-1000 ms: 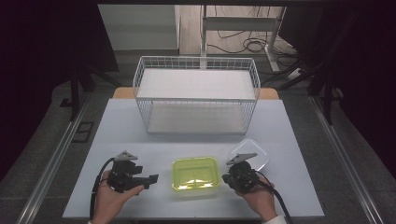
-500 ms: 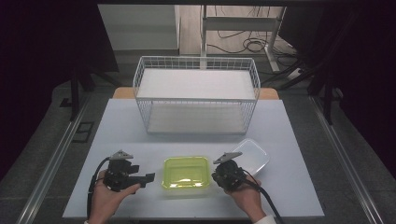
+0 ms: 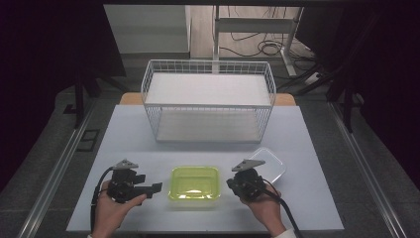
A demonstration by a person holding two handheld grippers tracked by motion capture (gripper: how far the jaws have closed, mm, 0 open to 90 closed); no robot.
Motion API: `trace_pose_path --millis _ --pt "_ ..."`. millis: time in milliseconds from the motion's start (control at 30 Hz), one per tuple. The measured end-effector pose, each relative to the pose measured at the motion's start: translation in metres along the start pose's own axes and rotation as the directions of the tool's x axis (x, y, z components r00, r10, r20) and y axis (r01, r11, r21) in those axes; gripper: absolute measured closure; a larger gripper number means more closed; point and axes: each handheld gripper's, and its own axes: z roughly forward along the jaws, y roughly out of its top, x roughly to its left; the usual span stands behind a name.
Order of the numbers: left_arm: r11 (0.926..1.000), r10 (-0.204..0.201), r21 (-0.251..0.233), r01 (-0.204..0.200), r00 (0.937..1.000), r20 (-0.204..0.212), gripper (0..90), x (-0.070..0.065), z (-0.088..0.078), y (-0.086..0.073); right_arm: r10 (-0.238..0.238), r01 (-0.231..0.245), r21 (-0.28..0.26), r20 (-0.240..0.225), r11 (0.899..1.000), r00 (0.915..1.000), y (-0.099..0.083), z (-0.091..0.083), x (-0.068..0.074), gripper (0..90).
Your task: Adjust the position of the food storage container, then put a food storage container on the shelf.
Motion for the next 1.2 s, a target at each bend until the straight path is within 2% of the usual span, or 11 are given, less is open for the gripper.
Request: trace_pose_path --millis 33,67,100,167,233,400,667,867,900,1067,1200 --pt "1.0 -0.001 -0.005 0.001 1.0 0.002 24.7 0.0 0.0 0.0 0.0 0.0 0.0 0.0 1.0 1.0 0.0 0.0 0.0 78.5" --pt "0.9999 0.002 -0.015 -0.002 1.0 0.009 24.8 0.0 -0.001 0.0 0.019 -0.02 -0.058 -0.009 0.998 0.9998 0.001 -0.008 -0.002 57.5" --pt "0.9998 0.004 -0.018 -0.003 0.9999 0.012 24.8 0.0 -0.002 0.0 0.033 -0.034 -0.086 -0.022 0.996 0.9992 0.001 -0.011 -0.002 48.3" --pt "0.9996 0.011 -0.026 -0.011 0.9997 0.021 24.9 0.0 -0.002 0.0 0.052 -0.058 -0.109 -0.059 0.992 0.9969 0.002 -0.015 -0.004 36.8" --pt "0.9995 0.014 -0.029 -0.014 0.9996 0.023 24.9 0.0 -0.003 0.0 0.072 -0.084 -0.11 -0.108 0.99 0.9916 0.002 -0.017 -0.006 30.7" --pt "0.9994 0.018 -0.03 -0.017 0.9995 0.027 24.8 0.0 -0.002 0.0 0.096 -0.11 -0.099 -0.143 0.989 0.985 0.001 -0.016 -0.01 25.9" --pt "0.9994 0.018 -0.031 -0.017 0.9993 0.032 25.9 -0.001 -0.002 0.0 0.117 -0.131 -0.096 -0.144 0.987 0.9827 0.001 -0.017 -0.01 23.9" --pt "0.9993 -0.001 -0.037 0.003 0.9985 0.054 25.7 0.0 0.002 0.0 0.148 -0.162 -0.093 -0.144 0.982 0.9784 0.0 -0.015 -0.01 23.1" --pt "0.9994 -0.004 -0.034 0.006 0.9981 0.061 25.7 0.0 0.004 0.0 0.163 -0.177 -0.083 -0.156 0.981 0.9743 -0.001 -0.011 -0.009 23.5" --pt "0.9991 -0.03 -0.028 0.033 0.9952 0.093 25.7 0.002 0.01 0.0 0.179 -0.191 -0.062 -0.167 0.98 0.9696 -0.003 -0.004 -0.006 25.7" --pt "0.9977 -0.06 -0.025 0.063 0.9915 0.116 26.3 0.005 0.014 0.001 0.213 -0.225 -0.039 -0.19 0.974 0.9583 -0.004 0.003 -0.007 28.8"
